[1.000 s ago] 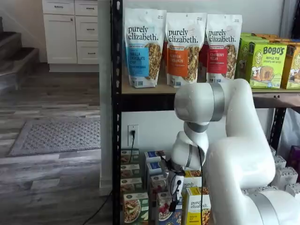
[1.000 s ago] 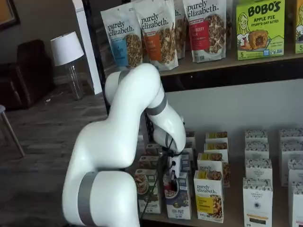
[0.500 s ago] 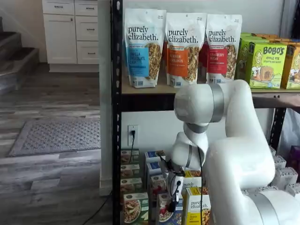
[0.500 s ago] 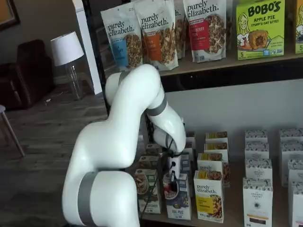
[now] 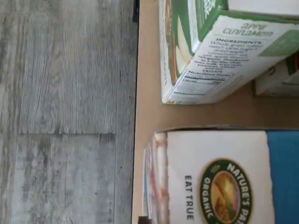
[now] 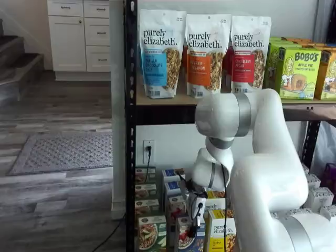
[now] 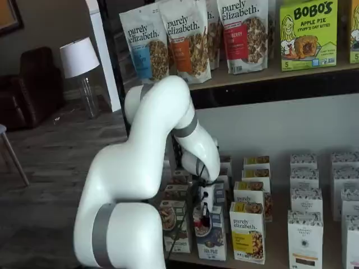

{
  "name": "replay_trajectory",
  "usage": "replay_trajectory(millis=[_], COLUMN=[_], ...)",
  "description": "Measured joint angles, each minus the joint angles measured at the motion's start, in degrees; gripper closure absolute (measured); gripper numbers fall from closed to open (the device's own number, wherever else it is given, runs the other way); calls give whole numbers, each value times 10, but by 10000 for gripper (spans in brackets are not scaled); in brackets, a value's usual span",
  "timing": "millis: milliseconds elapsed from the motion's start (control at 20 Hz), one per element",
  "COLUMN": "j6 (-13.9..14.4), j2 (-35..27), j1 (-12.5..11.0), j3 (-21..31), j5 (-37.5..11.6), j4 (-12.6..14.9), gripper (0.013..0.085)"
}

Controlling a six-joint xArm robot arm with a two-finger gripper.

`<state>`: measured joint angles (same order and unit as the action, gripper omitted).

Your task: Pick up the blue and white box that is on the bottom shelf, the second box from the left

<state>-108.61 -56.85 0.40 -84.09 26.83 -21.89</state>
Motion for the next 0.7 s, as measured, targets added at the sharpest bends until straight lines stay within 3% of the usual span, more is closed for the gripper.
replay_trajectory(millis=[150,600,700], j6=[-1,-2,-4], j2=[2,7,10], j1=[0,-1,-2], j3=[1,8,13], j5=[2,7,4], j4=[-1,-1,-3], gripper=[330,530,530])
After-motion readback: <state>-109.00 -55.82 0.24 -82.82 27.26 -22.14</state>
